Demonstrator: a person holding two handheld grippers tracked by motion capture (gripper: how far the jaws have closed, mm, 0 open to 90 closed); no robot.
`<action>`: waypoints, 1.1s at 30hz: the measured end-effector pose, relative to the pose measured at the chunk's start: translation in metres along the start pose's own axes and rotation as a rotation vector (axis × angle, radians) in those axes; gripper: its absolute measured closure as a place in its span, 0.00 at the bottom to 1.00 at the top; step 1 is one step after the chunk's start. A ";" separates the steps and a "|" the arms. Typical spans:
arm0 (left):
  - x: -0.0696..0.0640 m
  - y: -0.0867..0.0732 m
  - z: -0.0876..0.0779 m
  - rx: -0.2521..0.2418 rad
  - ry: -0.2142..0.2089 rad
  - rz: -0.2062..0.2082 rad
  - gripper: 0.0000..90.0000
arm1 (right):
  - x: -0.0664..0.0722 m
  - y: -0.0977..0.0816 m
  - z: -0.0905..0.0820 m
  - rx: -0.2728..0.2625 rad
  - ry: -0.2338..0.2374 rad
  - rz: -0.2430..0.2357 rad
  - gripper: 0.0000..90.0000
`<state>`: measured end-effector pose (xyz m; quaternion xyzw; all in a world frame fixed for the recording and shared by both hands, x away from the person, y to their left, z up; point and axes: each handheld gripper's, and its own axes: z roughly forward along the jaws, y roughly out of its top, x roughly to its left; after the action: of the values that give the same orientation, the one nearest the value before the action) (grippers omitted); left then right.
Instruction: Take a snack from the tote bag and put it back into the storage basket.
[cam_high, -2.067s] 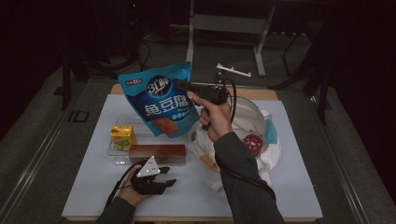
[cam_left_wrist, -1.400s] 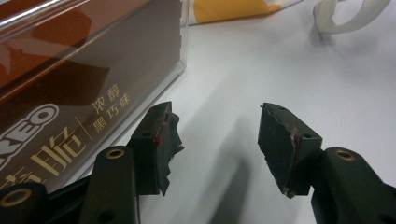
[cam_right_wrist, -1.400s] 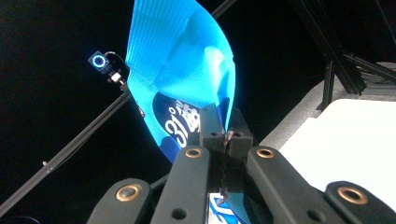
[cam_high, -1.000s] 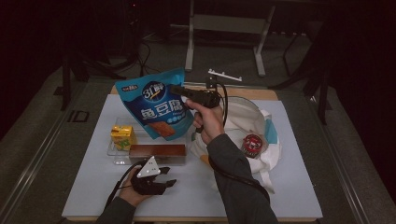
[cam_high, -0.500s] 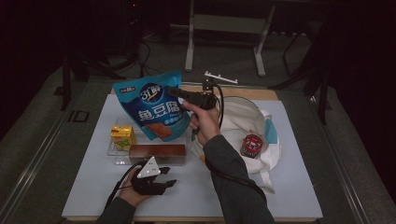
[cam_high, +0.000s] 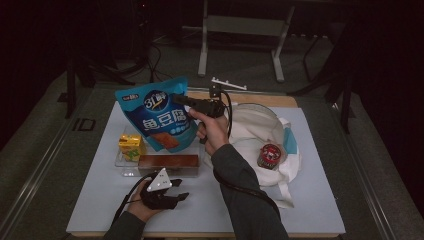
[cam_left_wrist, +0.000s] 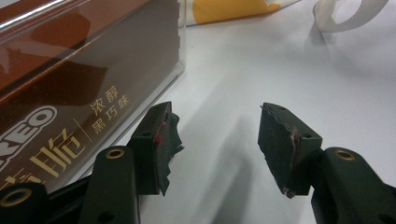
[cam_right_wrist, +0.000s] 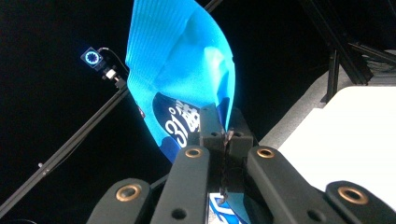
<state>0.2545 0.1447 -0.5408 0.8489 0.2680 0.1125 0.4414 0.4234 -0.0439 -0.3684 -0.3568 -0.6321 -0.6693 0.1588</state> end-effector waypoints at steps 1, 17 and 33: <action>0.000 0.000 0.000 0.000 0.000 0.000 0.51 | 0.000 0.000 0.000 0.000 0.000 0.000 1.00; 0.000 0.000 0.000 0.002 -0.003 0.003 0.51 | -0.013 -0.009 0.013 0.006 -0.025 0.030 0.99; 0.000 0.000 0.000 0.000 -0.002 0.002 0.51 | -0.034 -0.021 0.015 0.006 -0.054 0.061 0.99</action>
<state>0.2543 0.1448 -0.5407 0.8494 0.2669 0.1120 0.4414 0.4375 -0.0341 -0.4073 -0.3935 -0.6270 -0.6523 0.1630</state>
